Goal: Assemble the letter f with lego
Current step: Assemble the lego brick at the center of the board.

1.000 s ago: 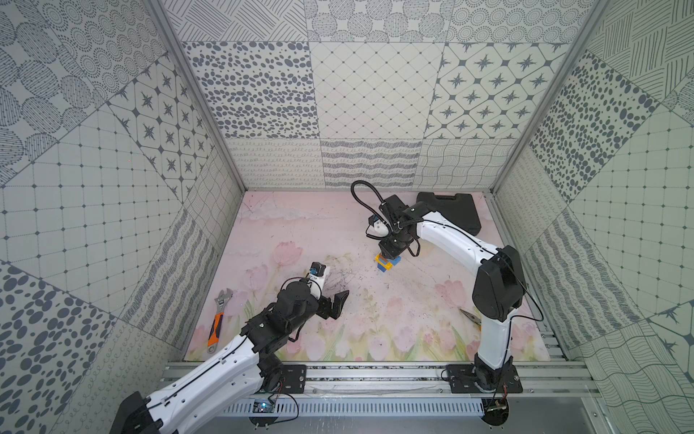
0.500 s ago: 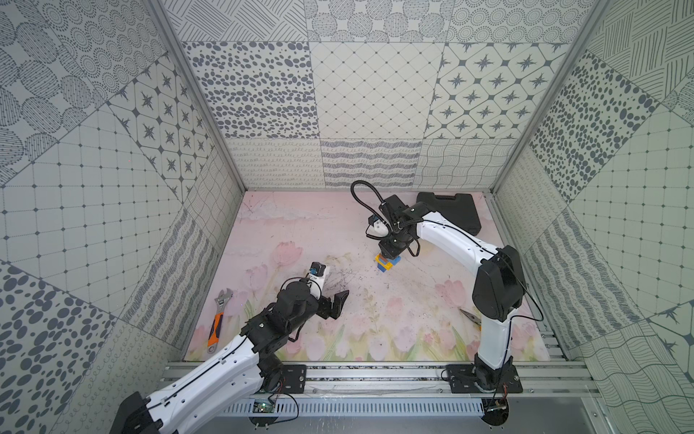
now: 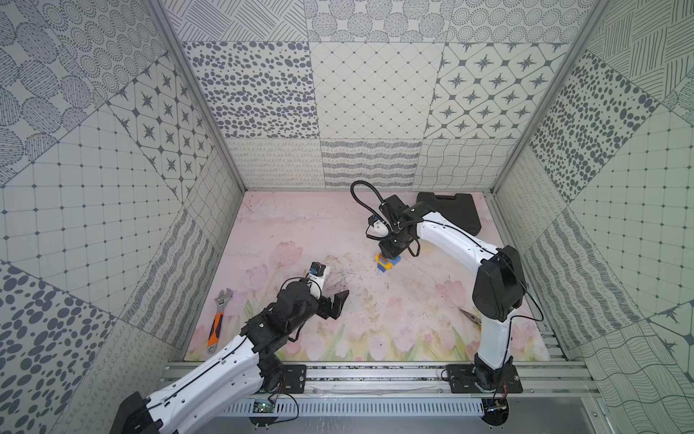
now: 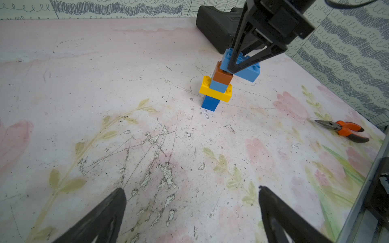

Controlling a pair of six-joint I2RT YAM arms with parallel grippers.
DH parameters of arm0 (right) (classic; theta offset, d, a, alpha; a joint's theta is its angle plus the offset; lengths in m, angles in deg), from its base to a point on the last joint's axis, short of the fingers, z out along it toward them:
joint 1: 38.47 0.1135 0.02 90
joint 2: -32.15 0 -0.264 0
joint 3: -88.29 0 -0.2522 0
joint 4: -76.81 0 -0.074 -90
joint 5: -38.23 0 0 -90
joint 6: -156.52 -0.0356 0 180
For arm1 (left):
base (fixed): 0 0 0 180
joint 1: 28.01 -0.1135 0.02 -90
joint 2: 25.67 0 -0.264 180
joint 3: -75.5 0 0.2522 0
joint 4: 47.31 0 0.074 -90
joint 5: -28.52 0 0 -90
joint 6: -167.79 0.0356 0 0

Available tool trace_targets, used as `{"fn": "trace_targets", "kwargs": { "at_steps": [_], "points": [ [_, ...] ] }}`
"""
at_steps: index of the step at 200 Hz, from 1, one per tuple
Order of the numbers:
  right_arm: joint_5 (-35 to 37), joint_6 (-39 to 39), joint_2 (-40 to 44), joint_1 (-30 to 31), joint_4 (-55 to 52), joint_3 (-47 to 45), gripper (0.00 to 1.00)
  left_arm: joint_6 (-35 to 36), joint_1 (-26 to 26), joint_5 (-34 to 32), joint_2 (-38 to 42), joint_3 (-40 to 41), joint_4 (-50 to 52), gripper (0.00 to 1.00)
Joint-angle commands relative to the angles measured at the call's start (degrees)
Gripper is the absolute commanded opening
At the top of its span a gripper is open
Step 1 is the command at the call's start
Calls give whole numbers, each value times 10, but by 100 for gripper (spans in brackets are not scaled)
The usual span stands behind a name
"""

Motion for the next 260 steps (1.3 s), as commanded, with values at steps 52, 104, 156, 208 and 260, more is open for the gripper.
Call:
{"fn": "trace_targets", "kwargs": {
  "at_steps": [52, 104, 156, 208, 260],
  "points": [
    [-1, 12, 19, -3, 14, 2, 36, 9, -3, 3, 2, 5, -34, 99],
    [1, 11, 32, -3, 21, 0, 36, 8, -3, 3, 1, 6, -35, 99],
    [1, 14, 26, -3, 19, 1, 36, 7, -3, 4, 2, 6, -35, 99],
    [0, 17, 18, -3, 17, 6, 36, 8, -3, 3, 2, 7, -34, 99],
    [-12, 19, 12, -3, 11, 6, 36, 8, -4, 2, 1, 7, -35, 99]
  ]
}}
